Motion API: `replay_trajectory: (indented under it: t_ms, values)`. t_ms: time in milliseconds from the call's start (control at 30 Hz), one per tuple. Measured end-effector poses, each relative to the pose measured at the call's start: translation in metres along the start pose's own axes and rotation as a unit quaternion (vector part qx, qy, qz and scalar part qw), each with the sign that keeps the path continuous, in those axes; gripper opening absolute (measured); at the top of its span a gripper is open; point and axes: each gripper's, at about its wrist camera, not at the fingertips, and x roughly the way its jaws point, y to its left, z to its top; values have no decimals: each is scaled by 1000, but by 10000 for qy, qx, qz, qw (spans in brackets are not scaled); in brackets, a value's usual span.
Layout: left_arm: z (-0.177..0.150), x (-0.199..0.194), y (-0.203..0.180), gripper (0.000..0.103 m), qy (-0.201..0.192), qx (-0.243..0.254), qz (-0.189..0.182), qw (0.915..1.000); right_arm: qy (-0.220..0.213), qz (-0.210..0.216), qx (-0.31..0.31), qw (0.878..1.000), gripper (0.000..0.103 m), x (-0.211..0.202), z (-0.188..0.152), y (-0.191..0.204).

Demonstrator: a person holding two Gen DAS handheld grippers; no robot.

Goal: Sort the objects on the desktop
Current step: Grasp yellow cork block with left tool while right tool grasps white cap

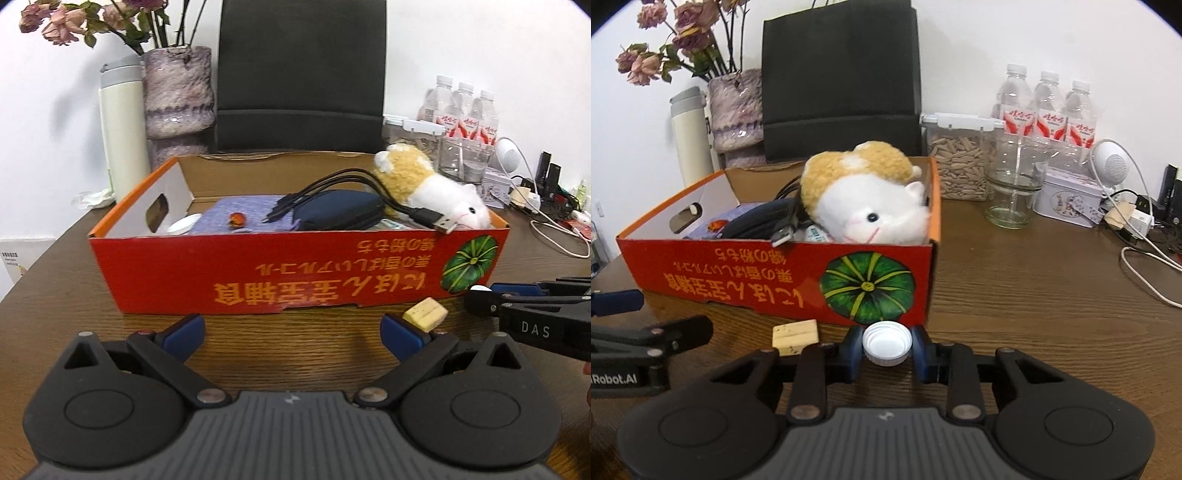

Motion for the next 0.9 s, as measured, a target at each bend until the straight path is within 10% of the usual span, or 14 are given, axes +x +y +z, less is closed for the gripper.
replay_trajectory:
  t_ms: [533, 900]
  values:
    - [8, 24, -63, 102, 259, 212, -258, 9991, -266, -192, 235, 9992, 27, -27, -7, -37]
    - [7, 35, -80, 73, 429, 109, -177, 9989, -256, -150, 195, 9994, 27, -24, -9, -42]
